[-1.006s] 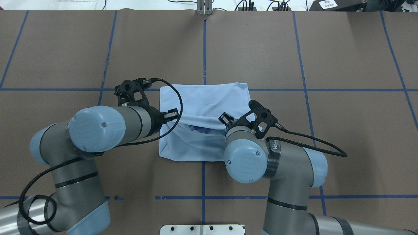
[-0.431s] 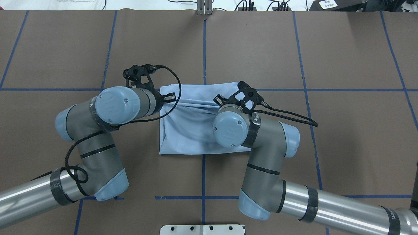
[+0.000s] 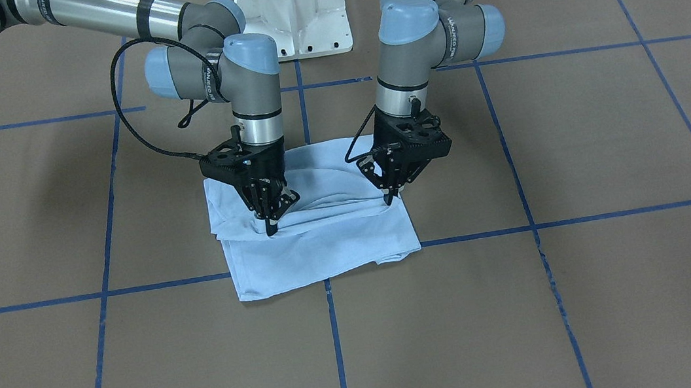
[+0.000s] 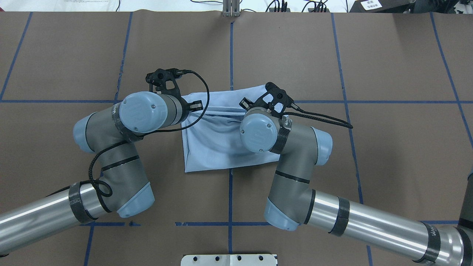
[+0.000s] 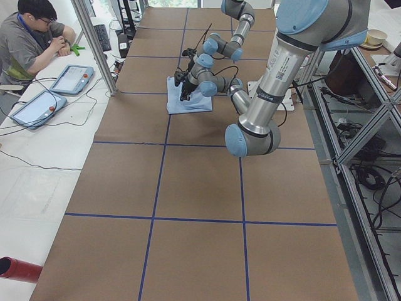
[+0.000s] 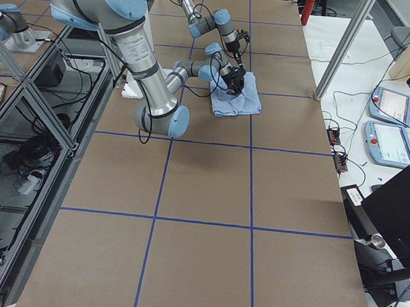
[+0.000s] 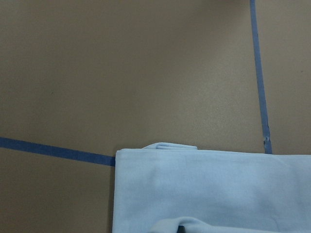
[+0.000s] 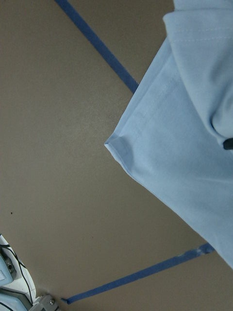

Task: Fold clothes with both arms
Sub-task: 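Lay the folded edge onto the far half with both grippers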

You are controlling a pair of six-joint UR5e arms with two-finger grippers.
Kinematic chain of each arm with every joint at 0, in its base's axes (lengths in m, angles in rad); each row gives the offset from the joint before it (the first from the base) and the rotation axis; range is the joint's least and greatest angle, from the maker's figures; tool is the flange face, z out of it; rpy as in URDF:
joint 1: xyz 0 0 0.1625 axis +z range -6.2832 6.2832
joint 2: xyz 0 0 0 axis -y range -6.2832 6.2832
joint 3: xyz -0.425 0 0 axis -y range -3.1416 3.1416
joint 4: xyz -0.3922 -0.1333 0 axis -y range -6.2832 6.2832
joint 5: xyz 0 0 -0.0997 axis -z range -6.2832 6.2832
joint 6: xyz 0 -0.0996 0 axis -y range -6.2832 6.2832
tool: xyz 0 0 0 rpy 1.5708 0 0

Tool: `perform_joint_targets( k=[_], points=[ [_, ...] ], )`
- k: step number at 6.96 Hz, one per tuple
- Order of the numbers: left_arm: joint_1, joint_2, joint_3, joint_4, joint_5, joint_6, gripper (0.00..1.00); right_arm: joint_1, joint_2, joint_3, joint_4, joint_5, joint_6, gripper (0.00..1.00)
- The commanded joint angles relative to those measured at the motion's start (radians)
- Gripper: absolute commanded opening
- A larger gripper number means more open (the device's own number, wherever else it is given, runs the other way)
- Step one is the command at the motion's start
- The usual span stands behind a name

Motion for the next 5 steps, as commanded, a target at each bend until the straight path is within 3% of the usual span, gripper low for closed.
perform_joint_targets(
  k=[1, 2, 3, 5],
  points=[
    [-0.007, -0.006, 0.033, -0.002, 0.0, 0.016, 0.0, 0.024, 0.004, -0.004, 0.006, 0.017, -0.06, 0.0],
    [-0.007, -0.009, 0.045, -0.002, 0.0, 0.019, 0.0, 0.038, 0.004, -0.006, 0.006, 0.034, -0.089, 0.14],
    [-0.007, -0.009, 0.056, -0.002, 0.0, 0.054, 0.98, 0.047, 0.01, -0.014, 0.005, 0.041, -0.095, 0.99],
    [-0.031, 0.001, 0.051, -0.119, -0.047, 0.137, 1.0, 0.061, 0.038, -0.006, 0.006, 0.081, -0.261, 1.0]
  ],
)
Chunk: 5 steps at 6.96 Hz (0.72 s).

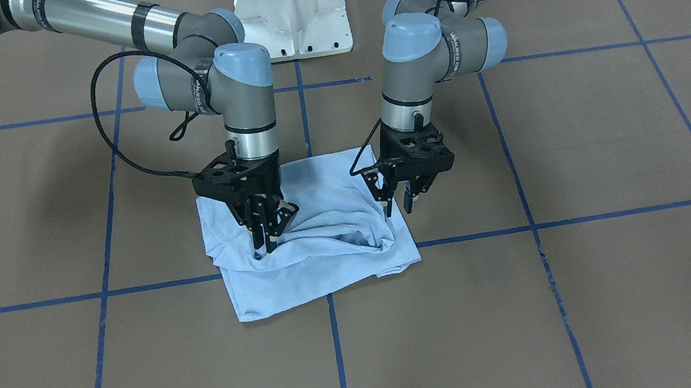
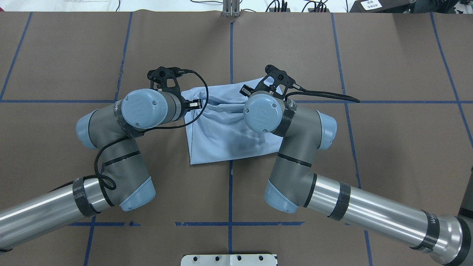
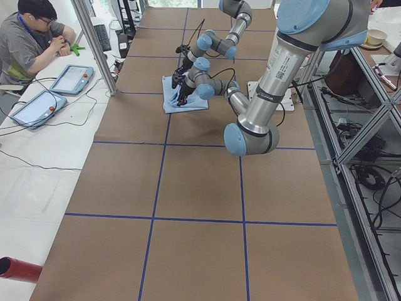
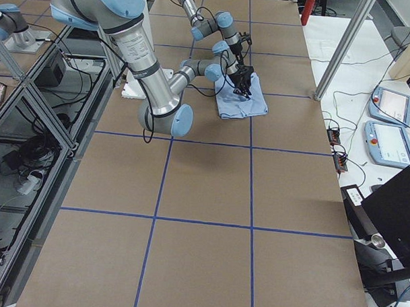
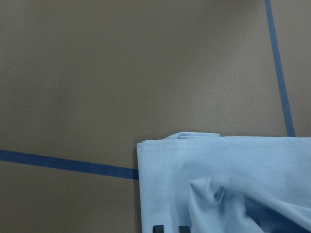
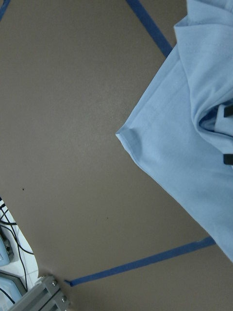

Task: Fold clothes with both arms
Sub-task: 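Lay the folded edge onto the far half with both grippers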

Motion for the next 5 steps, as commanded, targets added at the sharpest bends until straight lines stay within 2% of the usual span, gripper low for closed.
perform_joint_targets(
  k=[1, 3, 5],
  points=[
    [-0.034, 0.013, 0.0, -0.077, -0.078, 0.072, 1.0, 0.005, 0.014, 0.009, -0.003, 0.061, -0.163, 1.0],
    [-0.037, 0.014, 0.0, -0.079, -0.08, 0.072, 1.0, -0.052, 0.002, -0.005, -0.006, 0.056, -0.33, 1.0],
    [-0.038, 0.014, -0.001, -0.082, -0.08, 0.071, 1.0, -0.045, 0.014, -0.078, -0.009, 0.046, -0.392, 1.0]
  ],
)
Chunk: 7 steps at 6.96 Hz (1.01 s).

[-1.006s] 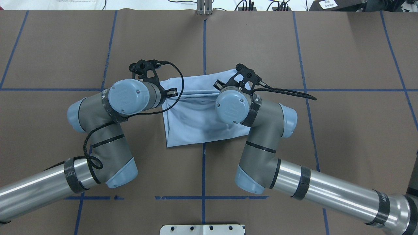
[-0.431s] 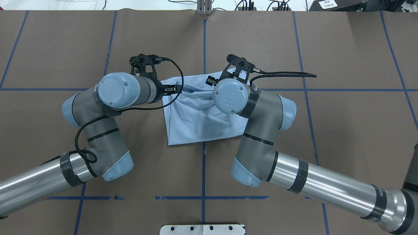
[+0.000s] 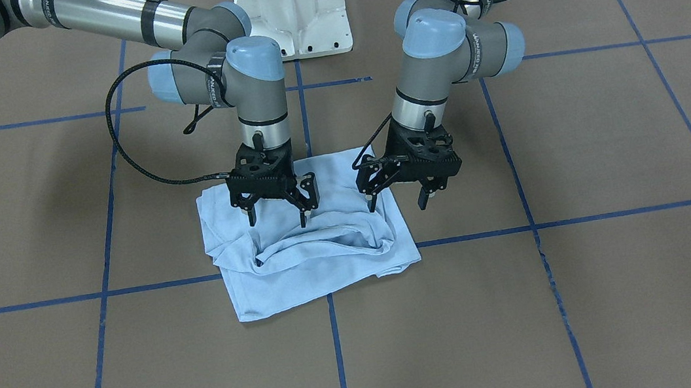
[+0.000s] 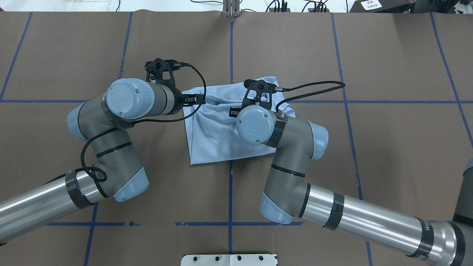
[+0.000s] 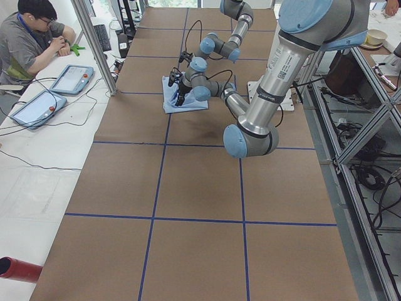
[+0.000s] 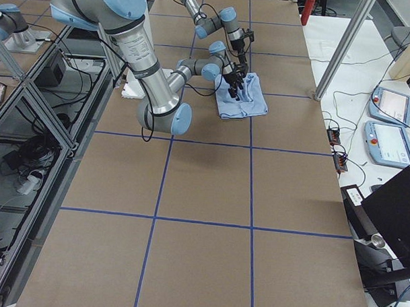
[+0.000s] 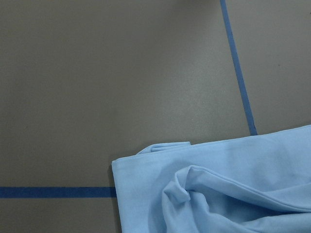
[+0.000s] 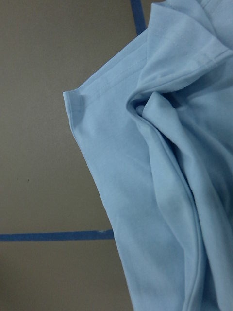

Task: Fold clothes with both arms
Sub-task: 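Lay the folded edge onto the far half with both grippers, then open the right gripper and raise it away from the shirt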

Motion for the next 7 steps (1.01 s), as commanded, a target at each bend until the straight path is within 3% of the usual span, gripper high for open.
perform_joint_targets(
  k=[1, 5, 6, 7],
  points=[
    [-0.001, 0.002, -0.001, -0.002, -0.002, -0.001, 1.0, 0.031, 0.007, -0.065, -0.004, -0.006, -0.091, 1.0],
    [-0.001, 0.005, -0.003, -0.002, -0.001, -0.002, 1.0, 0.221, 0.093, -0.298, 0.007, -0.003, -0.261, 1.0],
    [-0.001, 0.005, -0.003, -0.002, -0.001, -0.002, 1.0, 0.293, 0.105, -0.298, 0.039, 0.08, -0.299, 1.0],
    [0.004, 0.005, -0.001, 0.001, -0.001, -0.002, 1.0, 0.379, 0.104, -0.297, 0.17, 0.275, -0.3, 1.0]
  ],
)
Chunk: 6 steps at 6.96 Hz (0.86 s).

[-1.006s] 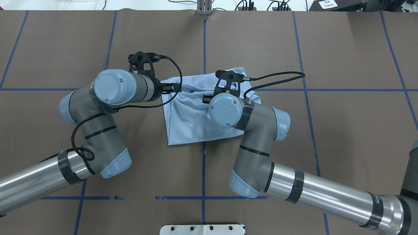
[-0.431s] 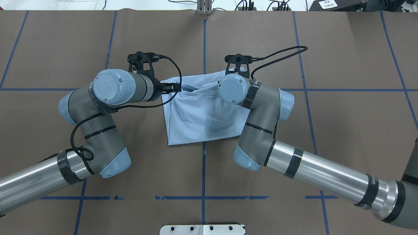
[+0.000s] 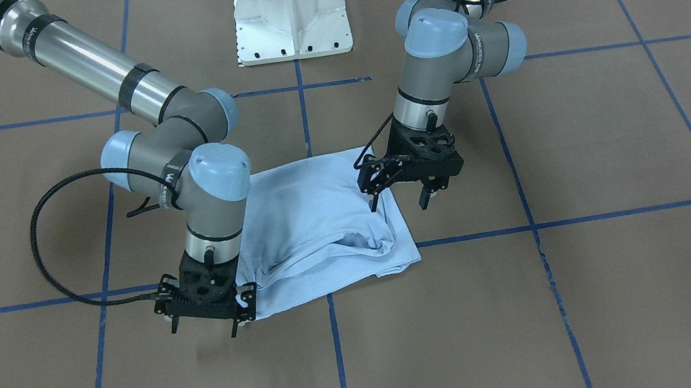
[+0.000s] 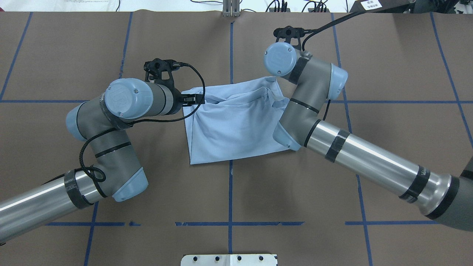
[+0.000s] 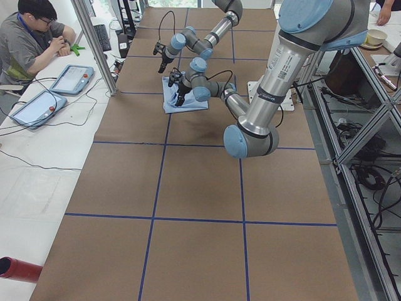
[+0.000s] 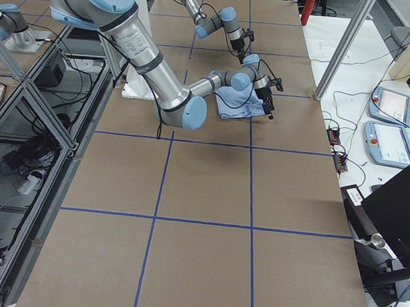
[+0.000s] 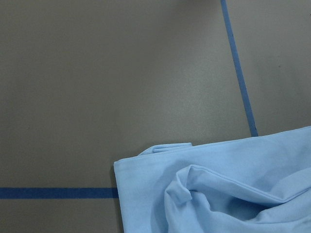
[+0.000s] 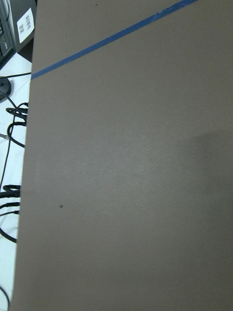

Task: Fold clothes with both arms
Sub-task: 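Open the right gripper and raise it away from the shirt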

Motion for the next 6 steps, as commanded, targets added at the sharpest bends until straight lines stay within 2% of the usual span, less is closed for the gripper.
perform_joint_targets(
  k=[1, 2, 3, 4, 6],
  points=[
    [0.011, -0.003, 0.019, 0.007, 0.0, 0.0, 1.0, 0.121, 0.006, 0.006, 0.142, 0.247, -0.022, 1.0],
    [0.016, -0.015, 0.045, 0.005, 0.002, 0.0, 1.0, 0.117, 0.007, 0.013, 0.142, 0.249, -0.02, 1.0],
    [0.014, -0.047, 0.079, 0.002, 0.002, -0.02, 0.93, 0.117, 0.004, 0.013, 0.144, 0.249, -0.02, 1.0],
    [0.016, -0.058, 0.083, 0.002, 0.002, -0.12, 0.64, 0.117, 0.004, 0.013, 0.144, 0.249, -0.02, 1.0],
    [0.016, -0.099, 0.115, 0.002, 0.002, -0.218, 0.6, 0.115, 0.0, 0.013, 0.145, 0.248, -0.019, 1.0]
  ],
)
